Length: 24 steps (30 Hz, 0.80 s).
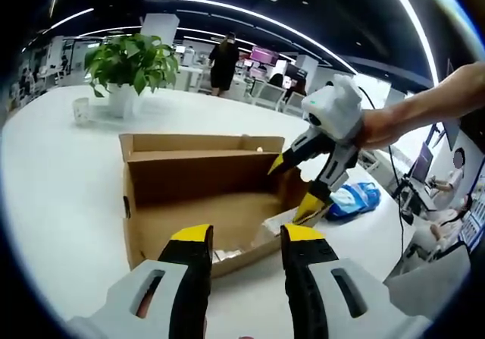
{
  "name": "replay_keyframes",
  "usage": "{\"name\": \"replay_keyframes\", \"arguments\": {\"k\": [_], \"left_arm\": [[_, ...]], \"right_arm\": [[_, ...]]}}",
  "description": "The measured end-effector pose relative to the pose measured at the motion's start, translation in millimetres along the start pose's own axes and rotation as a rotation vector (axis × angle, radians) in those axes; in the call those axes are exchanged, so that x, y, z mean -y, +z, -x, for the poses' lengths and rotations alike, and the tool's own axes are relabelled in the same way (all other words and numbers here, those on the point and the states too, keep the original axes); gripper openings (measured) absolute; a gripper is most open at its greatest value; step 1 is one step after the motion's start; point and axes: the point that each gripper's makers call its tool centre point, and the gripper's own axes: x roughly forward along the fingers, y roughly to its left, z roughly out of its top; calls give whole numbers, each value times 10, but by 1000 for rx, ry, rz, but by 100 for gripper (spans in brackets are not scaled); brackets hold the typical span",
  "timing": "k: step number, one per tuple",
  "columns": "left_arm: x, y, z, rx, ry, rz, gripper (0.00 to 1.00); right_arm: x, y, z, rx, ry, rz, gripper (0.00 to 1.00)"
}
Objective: Operate the shoe box by opening the lid, removing the specified soft item, and placing it in the target area until the item is outside and the box remains undamaged.
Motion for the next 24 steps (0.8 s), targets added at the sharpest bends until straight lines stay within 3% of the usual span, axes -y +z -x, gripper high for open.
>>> {"name": "replay_keyframes", "arguments": {"k": [15, 20, 24], "left_arm": [[25, -3, 0, -5, -6, -7, 36], [12, 0, 1, -3, -5, -6, 36], [4, 4, 5, -1, -3, -3, 36]], "right_arm": [[-130, 81, -51, -5, 47, 49, 60], [-107, 23, -93, -76, 2, 163, 57], [-117, 39, -122, -65, 6, 132, 54]]}}
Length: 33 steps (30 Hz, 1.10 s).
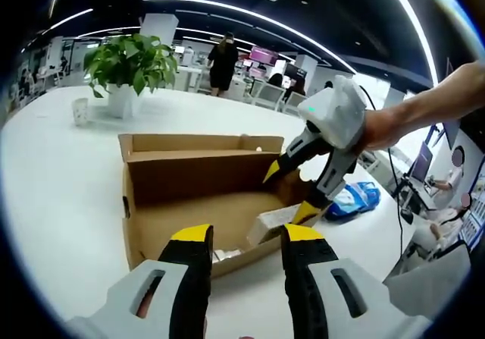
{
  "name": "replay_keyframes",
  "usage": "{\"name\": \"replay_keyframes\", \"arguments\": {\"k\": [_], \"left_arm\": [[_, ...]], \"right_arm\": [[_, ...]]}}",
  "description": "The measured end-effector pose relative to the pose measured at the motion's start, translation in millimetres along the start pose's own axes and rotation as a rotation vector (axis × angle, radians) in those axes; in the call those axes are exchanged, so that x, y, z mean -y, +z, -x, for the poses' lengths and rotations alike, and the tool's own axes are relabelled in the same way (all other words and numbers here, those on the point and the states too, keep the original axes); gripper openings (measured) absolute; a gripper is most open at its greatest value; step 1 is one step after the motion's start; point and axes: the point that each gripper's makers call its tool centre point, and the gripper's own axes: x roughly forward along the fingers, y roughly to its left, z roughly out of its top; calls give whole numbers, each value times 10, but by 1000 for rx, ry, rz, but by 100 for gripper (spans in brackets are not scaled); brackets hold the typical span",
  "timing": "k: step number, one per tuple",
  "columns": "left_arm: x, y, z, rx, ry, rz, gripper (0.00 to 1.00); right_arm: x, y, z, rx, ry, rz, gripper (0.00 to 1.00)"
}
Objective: Operate the shoe box by opening the lid, removing the specified soft item, and placing it in the target area until the item is outside and the box remains undamaged.
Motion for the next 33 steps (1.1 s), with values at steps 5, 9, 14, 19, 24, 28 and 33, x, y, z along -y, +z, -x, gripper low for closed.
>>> {"name": "replay_keyframes", "arguments": {"k": [5, 9, 14, 19, 24, 28, 33], "left_arm": [[12, 0, 0, -1, -5, -2, 36], [14, 0, -1, 0, -7, -4, 36], [27, -1, 1, -1, -14, -7, 38], [52, -2, -3, -2, -25, -9, 41], [79, -4, -6, -6, -33, -17, 42], [95, -12, -20, -8, -43, -16, 44], [135, -25, -26, -15, -53, -38, 45]], "right_arm": [[-47, 17, -47, -12, 12, 1, 47], [-79, 1, -112, -33, 17, -11, 40], [-129, -132, -238, -104, 22, 15, 23], [-153, -124, -224, -106, -5, -24, 17], [-187, -79, -141, -86, -11, -30, 17], [-97, -50, -85, -60, -30, -44, 17], [-39, 49, 40, -14, -51, -86, 17]]}}
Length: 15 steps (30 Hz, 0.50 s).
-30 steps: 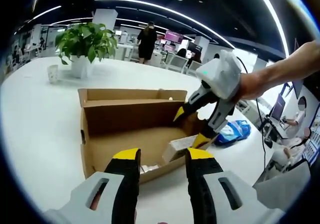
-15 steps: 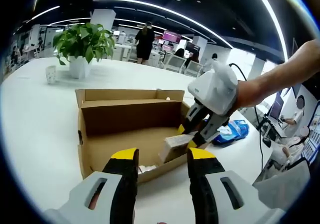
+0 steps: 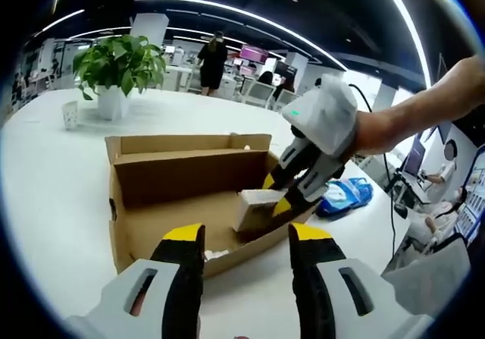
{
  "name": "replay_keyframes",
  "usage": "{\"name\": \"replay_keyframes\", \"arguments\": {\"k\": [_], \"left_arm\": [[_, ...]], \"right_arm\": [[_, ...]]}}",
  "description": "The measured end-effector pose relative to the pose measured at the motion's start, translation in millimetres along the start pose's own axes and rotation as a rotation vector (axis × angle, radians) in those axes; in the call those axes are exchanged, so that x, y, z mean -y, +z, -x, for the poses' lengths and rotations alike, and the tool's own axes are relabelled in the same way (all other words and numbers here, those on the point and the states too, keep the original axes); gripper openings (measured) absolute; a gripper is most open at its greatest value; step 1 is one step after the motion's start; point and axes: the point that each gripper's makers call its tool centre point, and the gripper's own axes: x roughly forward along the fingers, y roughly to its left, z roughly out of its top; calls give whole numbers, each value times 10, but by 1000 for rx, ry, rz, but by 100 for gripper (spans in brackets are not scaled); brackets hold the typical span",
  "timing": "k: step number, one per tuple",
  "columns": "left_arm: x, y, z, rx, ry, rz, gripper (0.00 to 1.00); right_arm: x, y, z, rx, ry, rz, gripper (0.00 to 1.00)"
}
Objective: Operate the shoe box by opening the lid, removing the specified soft item, and placing it in the target area until the item is outside and the box remains undamaged.
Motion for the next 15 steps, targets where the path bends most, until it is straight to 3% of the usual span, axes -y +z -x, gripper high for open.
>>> {"name": "replay_keyframes", "arguments": {"k": [2, 8, 15], "left_arm": [[20, -1, 6, -1, -6, -3, 46], [40, 10, 18, 2, -11, -4, 46], [111, 16, 26, 3, -24, -15, 46]], "right_arm": [[26, 86, 76, 37, -13, -18, 17], [92, 182, 286, 62, -43, -13, 17], [181, 179, 530, 84, -82, -8, 16]]}}
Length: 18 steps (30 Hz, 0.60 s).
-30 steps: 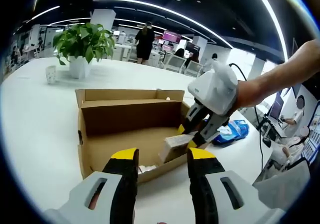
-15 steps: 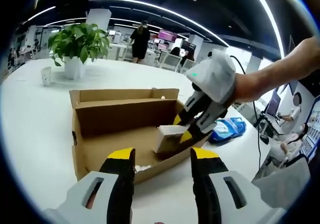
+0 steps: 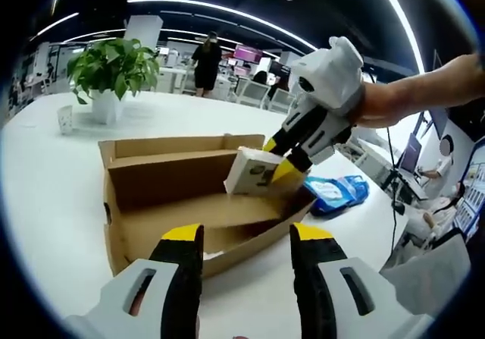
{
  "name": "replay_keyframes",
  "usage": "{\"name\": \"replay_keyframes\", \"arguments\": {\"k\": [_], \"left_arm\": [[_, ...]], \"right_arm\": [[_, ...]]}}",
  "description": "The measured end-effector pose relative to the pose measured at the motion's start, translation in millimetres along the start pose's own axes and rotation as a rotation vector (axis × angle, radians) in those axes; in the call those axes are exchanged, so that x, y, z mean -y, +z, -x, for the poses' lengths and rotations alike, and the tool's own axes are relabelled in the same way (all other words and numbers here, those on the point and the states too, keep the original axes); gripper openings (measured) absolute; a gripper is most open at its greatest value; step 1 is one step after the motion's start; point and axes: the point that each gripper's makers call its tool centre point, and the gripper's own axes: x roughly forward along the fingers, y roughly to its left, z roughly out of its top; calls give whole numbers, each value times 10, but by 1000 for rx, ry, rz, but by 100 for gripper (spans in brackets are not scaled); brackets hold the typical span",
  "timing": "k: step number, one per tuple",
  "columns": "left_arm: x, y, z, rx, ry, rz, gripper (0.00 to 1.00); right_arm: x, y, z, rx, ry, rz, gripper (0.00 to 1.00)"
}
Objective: Operate the shoe box by opening the lid, removing the specified soft item, and placing it in the target area until the item is outside and the box remains undamaged.
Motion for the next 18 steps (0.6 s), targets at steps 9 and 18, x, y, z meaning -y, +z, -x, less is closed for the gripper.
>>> {"name": "replay_keyframes", "arguments": {"k": [9, 18], "left_arm": [[44, 6, -2, 1, -16, -13, 46], [99, -5, -21, -7, -33, -25, 46]], "right_arm": [[87, -63, 384, 31, -56, -41, 16], [155, -316, 678, 22, -102, -69, 16]]}}
